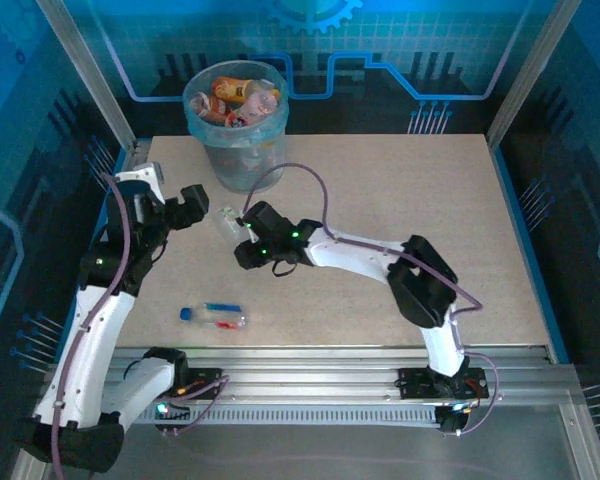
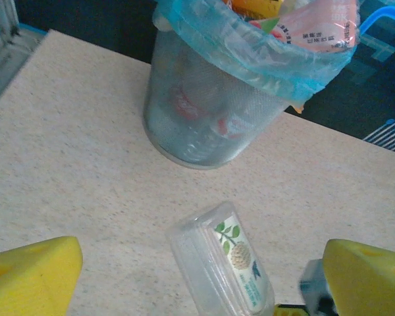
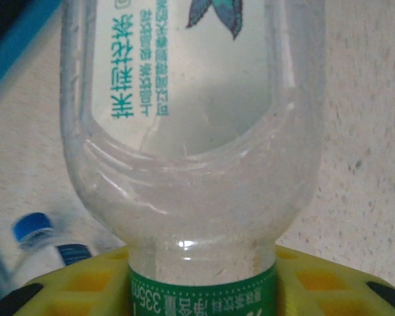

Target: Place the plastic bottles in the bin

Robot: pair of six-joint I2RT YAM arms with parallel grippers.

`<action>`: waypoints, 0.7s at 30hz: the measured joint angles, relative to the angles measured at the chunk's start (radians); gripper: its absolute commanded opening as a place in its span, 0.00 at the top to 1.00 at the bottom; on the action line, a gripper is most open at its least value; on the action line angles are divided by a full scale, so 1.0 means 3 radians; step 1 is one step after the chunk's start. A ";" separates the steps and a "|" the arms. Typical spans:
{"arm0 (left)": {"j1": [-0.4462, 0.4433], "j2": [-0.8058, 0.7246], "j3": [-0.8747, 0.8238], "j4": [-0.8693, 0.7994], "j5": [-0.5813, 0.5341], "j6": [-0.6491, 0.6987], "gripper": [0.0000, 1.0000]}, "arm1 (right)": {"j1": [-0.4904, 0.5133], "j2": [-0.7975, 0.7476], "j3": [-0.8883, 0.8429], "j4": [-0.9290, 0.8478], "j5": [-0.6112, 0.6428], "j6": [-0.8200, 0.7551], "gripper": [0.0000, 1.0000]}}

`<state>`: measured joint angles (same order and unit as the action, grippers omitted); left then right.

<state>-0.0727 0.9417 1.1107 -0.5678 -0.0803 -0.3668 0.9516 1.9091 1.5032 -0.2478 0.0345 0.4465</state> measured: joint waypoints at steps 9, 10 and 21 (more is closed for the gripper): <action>0.0056 0.0137 0.0048 0.0112 0.0506 -0.0395 0.05 | -0.0056 -0.0600 -0.0412 0.0587 -0.0163 -0.0144 0.58; 0.0058 0.0139 0.0048 0.0117 0.0538 -0.0434 0.05 | -0.0057 -0.0654 -0.0455 0.0657 -0.0172 -0.0155 0.58; 0.0062 0.0207 0.0042 0.0445 0.1040 -0.0757 0.21 | -0.0055 -0.0856 -0.0711 0.1088 -0.0333 -0.0261 0.58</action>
<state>-0.0540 1.0039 1.1233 -0.4343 0.2317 -0.5938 0.9352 1.6524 1.2900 0.0788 -0.0654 0.3683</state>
